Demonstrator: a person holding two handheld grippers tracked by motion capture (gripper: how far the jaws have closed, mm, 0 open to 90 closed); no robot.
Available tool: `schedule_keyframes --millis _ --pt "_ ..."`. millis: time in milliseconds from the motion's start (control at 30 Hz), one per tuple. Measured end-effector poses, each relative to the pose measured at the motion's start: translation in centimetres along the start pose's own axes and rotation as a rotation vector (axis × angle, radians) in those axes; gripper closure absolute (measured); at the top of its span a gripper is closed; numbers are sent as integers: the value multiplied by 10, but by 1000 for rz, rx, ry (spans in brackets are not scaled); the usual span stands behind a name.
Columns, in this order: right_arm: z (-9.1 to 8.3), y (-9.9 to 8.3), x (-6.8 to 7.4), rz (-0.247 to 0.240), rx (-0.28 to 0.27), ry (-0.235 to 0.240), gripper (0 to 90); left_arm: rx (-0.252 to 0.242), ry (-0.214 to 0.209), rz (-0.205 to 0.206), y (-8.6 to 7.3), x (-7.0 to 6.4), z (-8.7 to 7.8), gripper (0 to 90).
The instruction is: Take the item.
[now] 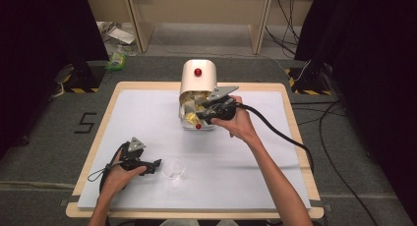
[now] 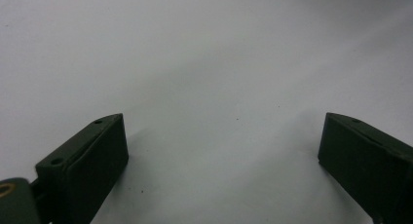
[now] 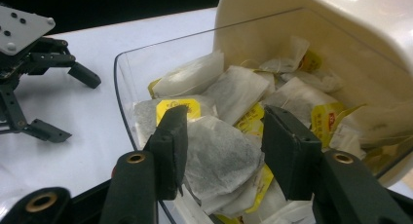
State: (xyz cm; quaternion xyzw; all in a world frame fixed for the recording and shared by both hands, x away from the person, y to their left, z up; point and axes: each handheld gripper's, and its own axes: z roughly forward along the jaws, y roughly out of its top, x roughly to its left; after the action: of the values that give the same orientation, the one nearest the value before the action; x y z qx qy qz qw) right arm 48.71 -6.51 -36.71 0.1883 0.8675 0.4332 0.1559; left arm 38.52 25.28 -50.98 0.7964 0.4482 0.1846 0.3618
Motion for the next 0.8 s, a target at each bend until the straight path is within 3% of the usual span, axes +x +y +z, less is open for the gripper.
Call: schedule_keyframes --millis 167,233,467,800 --pt "1 -1 0 7 3 17 612 0 0 0 0 0 0 32" --pt "1 -1 0 12 3 38 702 0 0 0 0 0 0 32" --pt "-2 -3 2 12 -21 62 885 0 0 0 0 0 0 32" --pt "-13 2 0 7 -92 44 900 0 0 0 0 0 0 32"
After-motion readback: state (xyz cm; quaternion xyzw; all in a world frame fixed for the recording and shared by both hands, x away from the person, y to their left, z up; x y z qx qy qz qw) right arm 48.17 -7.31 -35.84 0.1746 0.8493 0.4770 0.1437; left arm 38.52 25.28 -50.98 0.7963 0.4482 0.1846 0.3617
